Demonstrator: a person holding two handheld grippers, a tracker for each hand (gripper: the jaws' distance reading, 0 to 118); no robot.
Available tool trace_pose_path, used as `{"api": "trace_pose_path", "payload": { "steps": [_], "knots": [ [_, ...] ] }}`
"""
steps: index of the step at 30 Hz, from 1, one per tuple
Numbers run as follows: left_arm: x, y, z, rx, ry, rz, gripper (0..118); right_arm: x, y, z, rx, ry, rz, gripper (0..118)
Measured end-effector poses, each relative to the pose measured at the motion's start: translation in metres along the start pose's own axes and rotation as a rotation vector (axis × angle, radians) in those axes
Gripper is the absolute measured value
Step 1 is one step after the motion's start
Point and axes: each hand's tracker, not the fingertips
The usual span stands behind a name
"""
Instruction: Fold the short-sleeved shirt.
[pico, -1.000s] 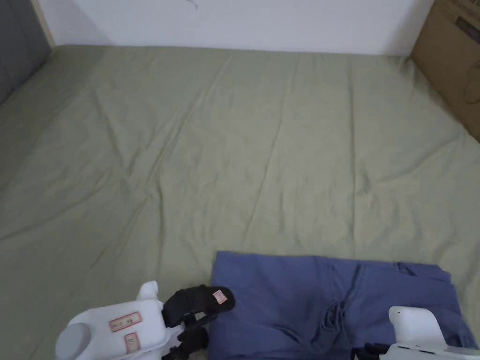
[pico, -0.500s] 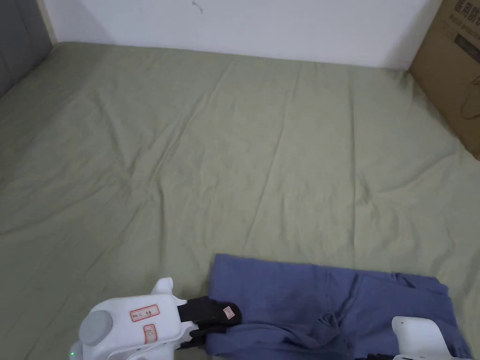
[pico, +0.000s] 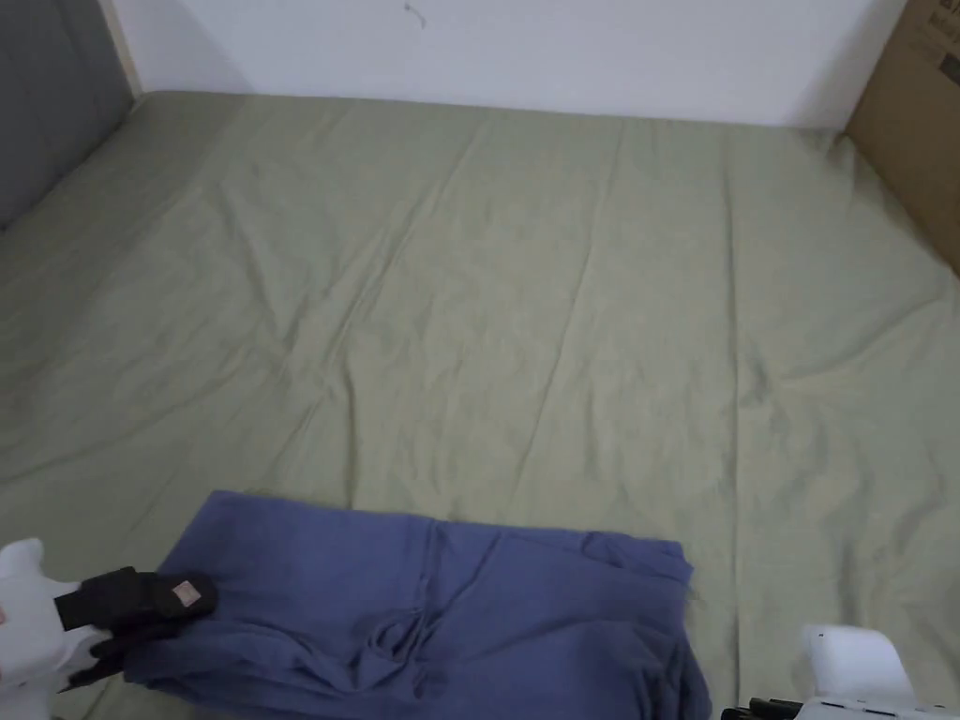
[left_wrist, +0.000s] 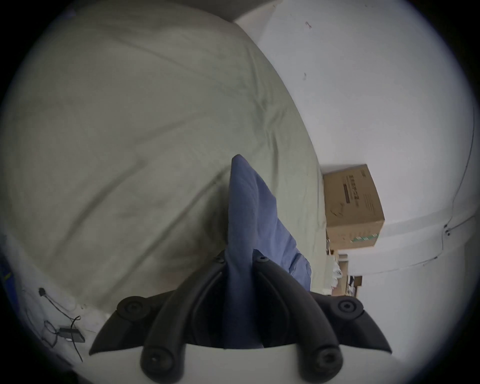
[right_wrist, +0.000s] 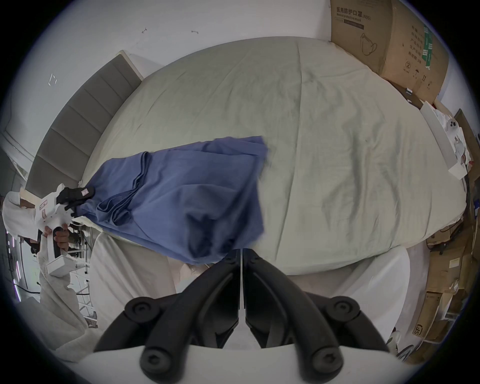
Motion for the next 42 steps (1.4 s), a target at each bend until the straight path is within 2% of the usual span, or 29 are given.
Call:
{"api": "trace_pose_path", "payload": {
  "steps": [3, 5, 10, 15, 18, 21, 22, 23, 24, 25, 26, 28, 30, 34, 35, 36, 37, 38, 39, 42],
  "knots": [
    [0.018, -0.002, 0.007, 0.022, -0.008, -0.032, 12, 0.001, -0.001, 0.0, -0.002, 0.009, -0.005, 2],
    [0.047, -0.01, 0.006, 0.031, -0.006, -0.115, 12, 0.003, -0.001, 0.0, -0.001, 0.016, -0.01, 2],
    [0.14, -0.037, -0.013, -0.01, -0.006, -0.43, 12, 0.012, -0.002, 0.002, 0.008, 0.028, -0.039, 2],
    [0.223, -0.087, -0.065, -0.166, -0.066, -0.71, 12, 0.029, -0.005, 0.003, 0.016, 0.056, -0.103, 2],
    [0.246, -0.125, -0.112, -0.283, -0.086, -0.79, 12, 0.041, -0.008, 0.004, 0.024, 0.063, -0.145, 2],
    [0.256, -0.165, -0.158, -0.447, -0.125, -0.805, 13, 0.055, -0.012, 0.007, 0.029, 0.056, -0.187, 2],
    [0.256, -0.176, -0.169, -0.486, -0.111, -0.803, 16, 0.06, -0.014, 0.009, 0.031, 0.049, -0.198, 2],
    [0.255, -0.185, -0.181, -0.546, -0.109, -0.817, 31, 0.065, -0.016, 0.01, 0.035, 0.042, -0.208, 2],
    [0.252, -0.192, -0.191, -0.571, -0.12, -0.807, 61, 0.071, -0.018, 0.012, 0.039, 0.036, -0.224, 2],
    [0.25, -0.198, -0.198, -0.583, -0.1, -0.794, 110, 0.076, -0.019, 0.012, 0.038, 0.032, -0.242, 2],
    [0.248, -0.2, -0.201, -0.572, -0.045, -0.781, 118, 0.082, -0.021, 0.012, 0.035, 0.027, -0.263, 2],
    [0.248, -0.183, -0.186, -0.482, -0.059, -0.717, 99, 0.09, -0.026, 0.014, 0.037, 0.018, -0.289, 2],
    [0.244, -0.162, -0.175, -0.43, -0.085, -0.634, 103, 0.096, -0.029, 0.013, 0.032, 0.015, -0.315, 2],
    [0.234, -0.122, -0.138, -0.297, -0.13, -0.544, 99, 0.1, -0.031, 0.007, 0.019, 0.027, -0.341, 2],
    [0.228, -0.115, -0.131, -0.269, -0.112, -0.547, 92, 0.099, -0.031, 0.006, 0.019, 0.028, -0.341, 2],
    [0.222, -0.111, -0.125, -0.241, -0.081, -0.551, 78, 0.098, -0.03, 0.005, 0.02, 0.029, -0.34, 2],
    [0.215, -0.108, -0.122, -0.218, -0.035, -0.557, 53, 0.096, -0.029, 0.004, 0.02, 0.033, -0.336, 2],
    [0.206, -0.107, -0.121, -0.217, 0.017, -0.566, 35, 0.095, -0.028, 0.002, 0.019, 0.04, -0.33, 2],
    [0.198, -0.109, -0.123, -0.222, 0.061, -0.555, 24, 0.092, -0.027, 0.001, 0.018, 0.043, -0.326, 2],
    [0.181, -0.127, -0.138, -0.304, 0.129, -0.539, 22, 0.086, -0.026, -0.001, 0.01, 0.053, -0.305, 2]
  ]
}}
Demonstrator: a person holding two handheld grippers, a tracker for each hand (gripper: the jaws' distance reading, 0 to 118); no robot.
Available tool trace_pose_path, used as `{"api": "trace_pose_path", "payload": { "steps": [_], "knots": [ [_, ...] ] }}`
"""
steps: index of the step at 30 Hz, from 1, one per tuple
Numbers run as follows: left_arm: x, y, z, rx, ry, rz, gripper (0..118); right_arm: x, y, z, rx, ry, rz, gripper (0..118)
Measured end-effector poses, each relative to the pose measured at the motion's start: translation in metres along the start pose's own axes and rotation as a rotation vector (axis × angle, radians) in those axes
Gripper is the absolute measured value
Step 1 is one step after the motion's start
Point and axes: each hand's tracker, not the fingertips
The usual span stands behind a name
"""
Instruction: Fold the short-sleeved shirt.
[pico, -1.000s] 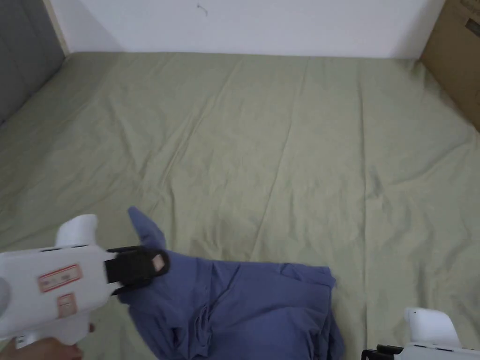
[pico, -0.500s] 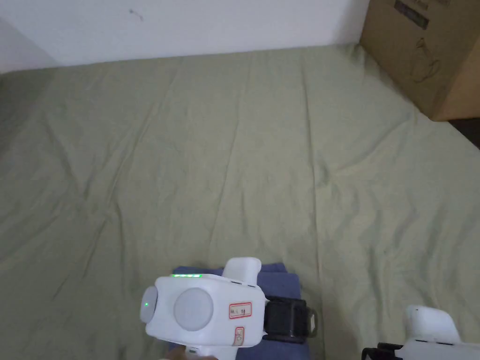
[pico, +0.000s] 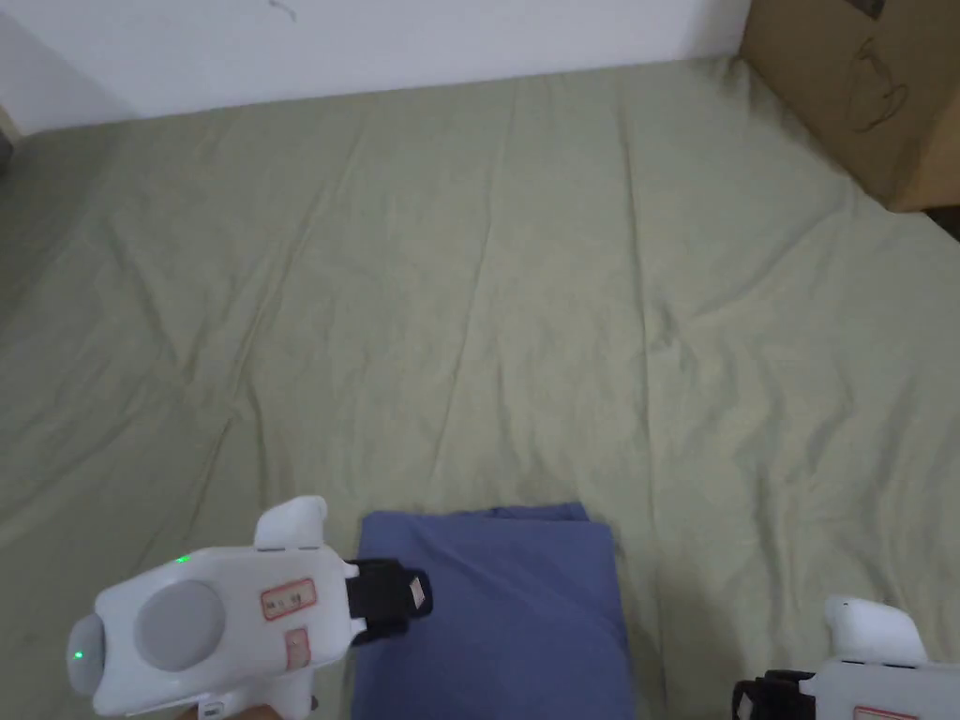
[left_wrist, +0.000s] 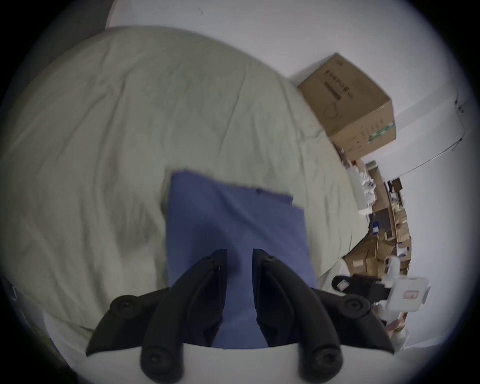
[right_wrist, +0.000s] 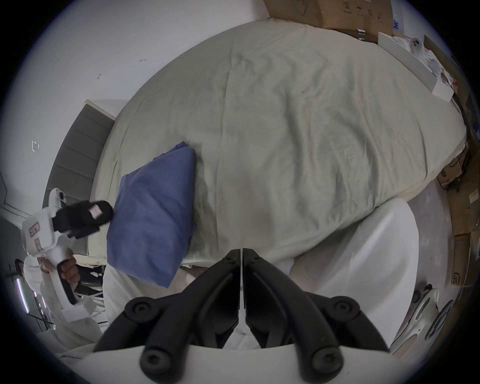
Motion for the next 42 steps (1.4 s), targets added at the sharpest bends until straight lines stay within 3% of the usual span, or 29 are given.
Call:
{"api": "trace_pose_path", "payload": {
  "steps": [5, 11, 15, 20, 24, 26, 28, 30, 35, 40, 42],
  "knots": [
    [0.052, -0.024, -0.033, -0.07, -0.08, -0.124, 22, -0.003, -0.002, 0.002, -0.004, -0.004, 0.019, 2],
    [0.11, -0.034, -0.057, -0.118, -0.001, -0.353, 22, 0.0, -0.002, 0.011, 0.011, -0.023, 0.008, 2],
    [0.102, -0.037, -0.048, -0.099, -0.005, -0.358, 23, 0.0, -0.001, 0.015, 0.017, -0.037, 0.01, 2],
    [0.054, -0.023, -0.001, -0.022, -0.051, -0.18, 22, -0.016, 0.007, 0.01, 0.007, -0.044, 0.067, 2],
    [0.004, -0.014, 0.044, 0.067, -0.088, -0.044, 23, -0.05, 0.02, -0.003, 0.002, -0.004, 0.184, 2],
    [-0.025, -0.014, 0.059, 0.101, -0.11, 0.044, 41, -0.073, 0.029, -0.013, 0.014, 0.032, 0.254, 2],
    [-0.047, -0.014, 0.064, 0.121, -0.111, 0.117, 79, -0.094, 0.037, -0.026, 0.007, 0.051, 0.301, 2],
    [-0.068, -0.016, 0.062, 0.098, -0.113, 0.183, 89, -0.112, 0.044, -0.044, 0.005, 0.047, 0.358, 2],
    [-0.099, -0.016, 0.027, 0.039, -0.296, 0.371, 89, -0.127, 0.046, -0.115, -0.065, -0.025, 0.461, 2],
    [-0.1, 0.003, -0.024, -0.081, -0.395, 0.431, 89, -0.123, 0.049, -0.109, -0.046, -0.009, 0.467, 2],
    [-0.094, 0.012, -0.045, -0.13, -0.4, 0.389, 89, -0.119, 0.053, -0.108, -0.062, 0.015, 0.429, 2]
  ]
}}
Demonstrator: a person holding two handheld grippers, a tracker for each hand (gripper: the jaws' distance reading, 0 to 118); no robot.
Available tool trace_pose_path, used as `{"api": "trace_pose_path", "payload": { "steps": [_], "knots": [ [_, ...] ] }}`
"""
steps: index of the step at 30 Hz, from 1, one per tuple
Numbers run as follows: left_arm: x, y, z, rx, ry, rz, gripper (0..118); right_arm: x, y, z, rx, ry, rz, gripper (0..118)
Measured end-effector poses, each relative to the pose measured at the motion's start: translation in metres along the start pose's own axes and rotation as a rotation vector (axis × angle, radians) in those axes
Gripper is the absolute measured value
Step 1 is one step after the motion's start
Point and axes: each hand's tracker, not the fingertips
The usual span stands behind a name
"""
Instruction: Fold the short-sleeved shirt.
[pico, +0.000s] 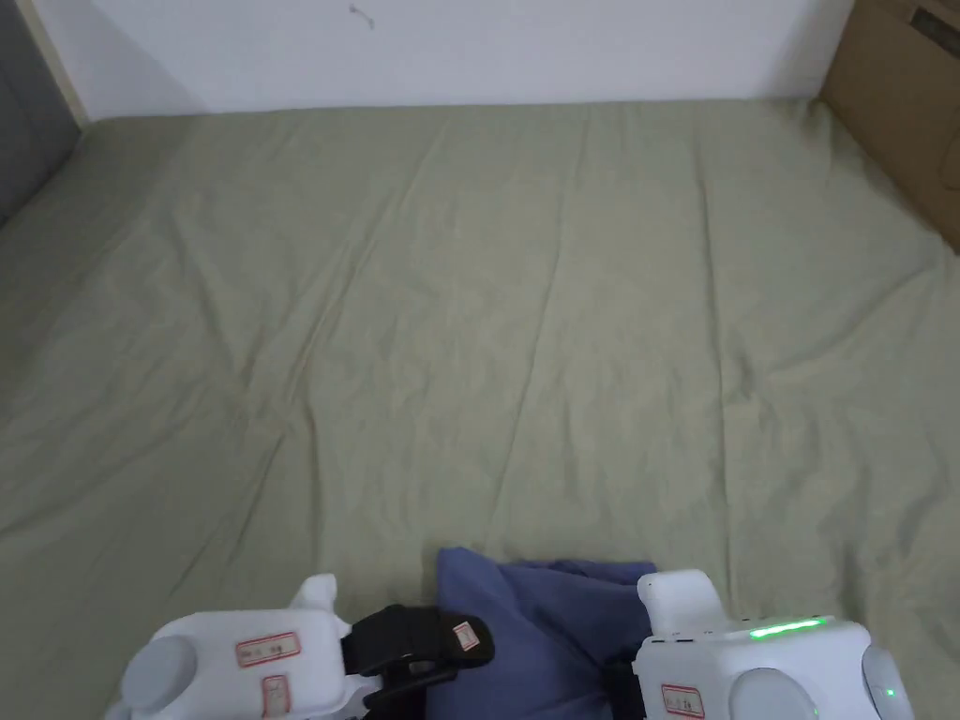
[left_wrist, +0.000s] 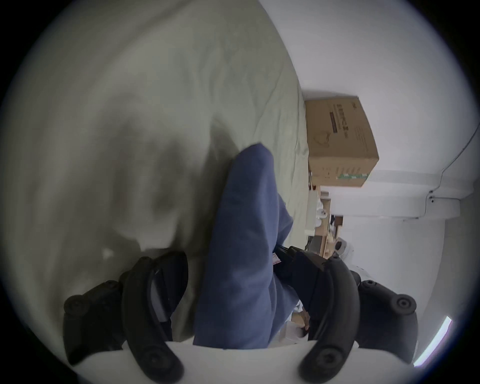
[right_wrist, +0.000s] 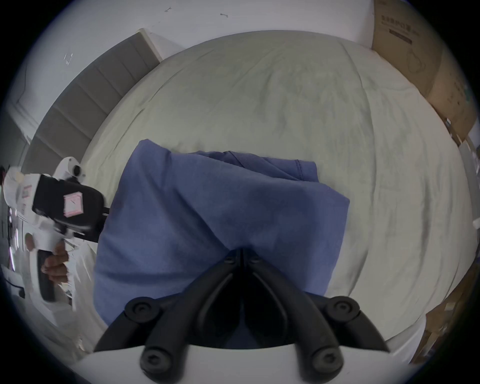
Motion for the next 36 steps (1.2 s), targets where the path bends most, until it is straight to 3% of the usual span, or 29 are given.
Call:
{"api": "trace_pose_path", "payload": {
  "steps": [2, 5, 6, 7, 8, 10, 11, 15, 18, 22, 25, 29, 31, 33, 35, 36],
  "knots": [
    [0.002, 0.004, -0.019, -0.044, -0.071, 0.001, 89, 0.003, 0.002, -0.001, -0.007, 0.011, -0.05, 2],
    [0.011, 0.002, -0.038, -0.097, -0.072, -0.013, 86, 0.002, 0.002, 0.0, -0.007, 0.007, -0.045, 2],
    [0.016, 0.002, -0.04, -0.102, -0.026, -0.082, 73, 0.001, 0.003, 0.0, -0.009, 0.003, -0.04, 2],
    [0.022, 0.002, -0.04, -0.111, 0.057, -0.178, 34, -0.001, 0.004, 0.001, -0.013, -0.003, -0.036, 2],
    [0.023, 0.002, -0.037, -0.101, 0.192, -0.235, 19, -0.003, 0.006, 0.003, -0.017, -0.01, -0.035, 2],
    [0.013, 0.005, -0.033, -0.124, 0.031, -0.128, 18, -0.006, 0.008, 0.01, -0.01, -0.001, -0.043, 2],
    [0.013, 0.008, -0.027, -0.127, 0.031, -0.109, 18, -0.01, 0.011, 0.016, -0.001, -0.009, -0.044, 2],
    [0.014, 0.021, 0.01, -0.073, 0.116, -0.216, 18, -0.017, 0.019, 0.043, 0.078, 0.008, -0.038, 2],
    [0.005, 0.047, 0.073, -0.004, 0.221, -0.275, 18, -0.016, 0.025, 0.055, 0.107, 0.018, -0.065, 2],
    [-0.02, 0.097, 0.178, 0.124, 0.604, -0.317, 18, -0.013, 0.024, 0.054, 0.107, -0.035, -0.077, 2],
    [-0.038, 0.129, 0.241, 0.172, 0.909, -0.359, 18, -0.006, 0.019, 0.043, 0.067, -0.049, -0.131, 2],
    [-0.077, 0.163, 0.285, 0.2, 1.308, -0.454, 18, -0.002, 0.01, 0.028, 0.025, -0.062, -0.18, 2],
    [-0.098, 0.17, 0.29, 0.186, 1.387, -0.459, 24, -0.006, 0.008, 0.023, 0.0, -0.062, -0.185, 2],
    [-0.112, 0.168, 0.294, 0.211, 1.358, -0.447, 68, -0.011, 0.007, 0.02, -0.017, -0.06, -0.174, 2],
    [-0.114, 0.165, 0.304, 0.297, 1.398, -0.429, 93, -0.014, 0.009, 0.019, -0.022, -0.068, -0.153, 2],
    [-0.111, 0.163, 0.309, 0.317, 1.39, -0.414, 98, -0.015, 0.01, 0.019, -0.023, -0.066, -0.143, 2]
  ]
}}
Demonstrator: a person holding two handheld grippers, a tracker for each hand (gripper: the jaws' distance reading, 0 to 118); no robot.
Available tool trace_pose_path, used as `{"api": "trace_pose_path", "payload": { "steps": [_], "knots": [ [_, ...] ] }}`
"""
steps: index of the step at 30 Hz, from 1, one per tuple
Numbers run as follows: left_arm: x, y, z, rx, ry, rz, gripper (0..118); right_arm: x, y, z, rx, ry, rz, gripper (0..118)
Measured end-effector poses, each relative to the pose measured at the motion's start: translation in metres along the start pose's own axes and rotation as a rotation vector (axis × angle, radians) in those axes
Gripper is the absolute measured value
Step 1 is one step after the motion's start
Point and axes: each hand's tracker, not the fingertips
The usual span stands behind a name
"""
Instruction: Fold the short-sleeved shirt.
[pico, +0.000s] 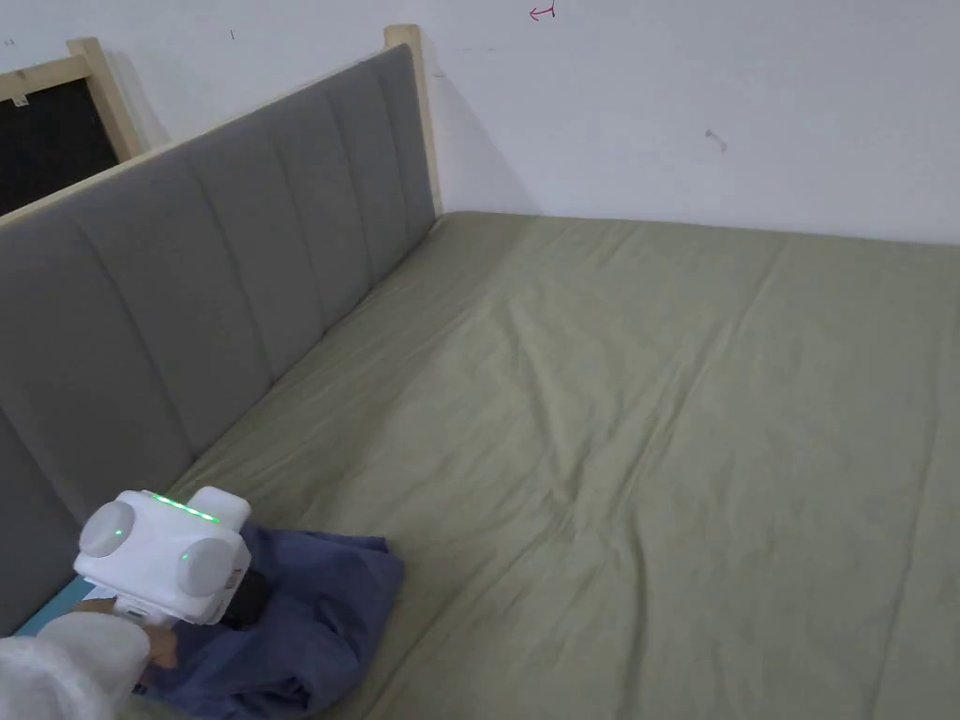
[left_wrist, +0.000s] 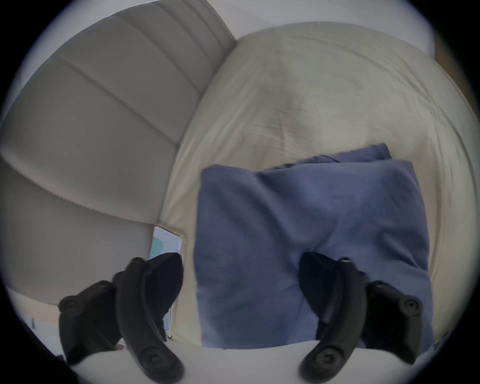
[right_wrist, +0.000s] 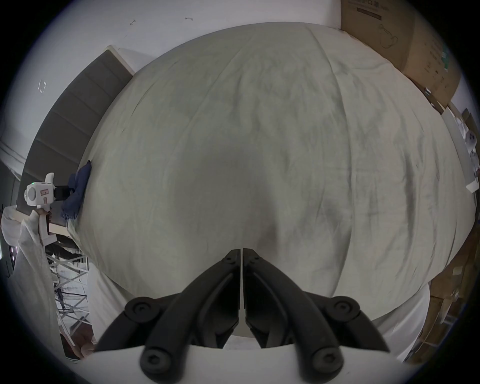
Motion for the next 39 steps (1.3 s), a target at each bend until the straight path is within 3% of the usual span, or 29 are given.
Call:
{"api": "trace_pose_path", "payload": {
  "steps": [3, 7, 8, 10, 11, 12, 15, 17, 21, 26, 30, 33, 37, 39],
  "knots": [
    [-0.015, 0.0, 0.022, 0.01, 0.012, 0.075, 99, 0.002, 0.004, -0.002, 0.002, 0.009, 0.007, 2],
    [-0.027, -0.002, 0.083, 0.17, -0.06, 0.177, 98, 0.002, 0.004, 0.004, 0.022, 0.039, 0.004, 2],
    [-0.026, -0.003, 0.102, 0.208, -0.092, 0.214, 92, 0.001, 0.003, 0.006, 0.029, 0.048, 0.009, 2],
    [-0.016, -0.011, 0.152, 0.283, -0.205, 0.307, 59, 0.0, 0.001, 0.012, 0.043, 0.066, 0.013, 2],
    [-0.011, -0.015, 0.172, 0.32, -0.31, 0.34, 33, 0.001, 0.0, 0.014, 0.051, 0.075, 0.015, 2],
    [-0.007, -0.021, 0.189, 0.354, -0.419, 0.385, 19, 0.001, -0.001, 0.017, 0.055, 0.078, 0.014, 2],
    [0.027, -0.045, 0.244, 0.473, -0.718, 0.489, 5, 0.001, -0.009, 0.029, 0.083, 0.103, 0.017, 2],
    [0.063, -0.062, 0.277, 0.519, -0.781, 0.457, 1, 0.003, -0.013, 0.04, 0.111, 0.156, 0.001, 2],
    [0.136, -0.09, 0.323, 0.608, -0.574, 0.407, 0, -0.001, -0.013, 0.071, 0.217, 0.217, 0.015, 2],
    [0.184, -0.105, 0.362, 0.669, -0.706, 0.457, 0, -0.023, -0.008, 0.131, 0.438, 0.164, 0.14, 2],
    [0.205, -0.104, 0.398, 0.755, -0.582, 0.343, 0, -0.028, -0.007, 0.165, 0.536, 0.222, 0.126, 2],
    [0.211, -0.108, 0.412, 0.768, -0.614, 0.357, 0, -0.029, -0.01, 0.178, 0.571, 0.218, 0.125, 2],
    [0.227, -0.114, 0.427, 0.832, -0.52, 0.381, 0, -0.035, -0.017, 0.192, 0.673, 0.104, 0.191, 2],
    [0.234, -0.116, 0.433, 0.866, -0.506, 0.357, 18, -0.038, -0.022, 0.2, 0.749, 0.032, 0.211, 9]
  ]
}}
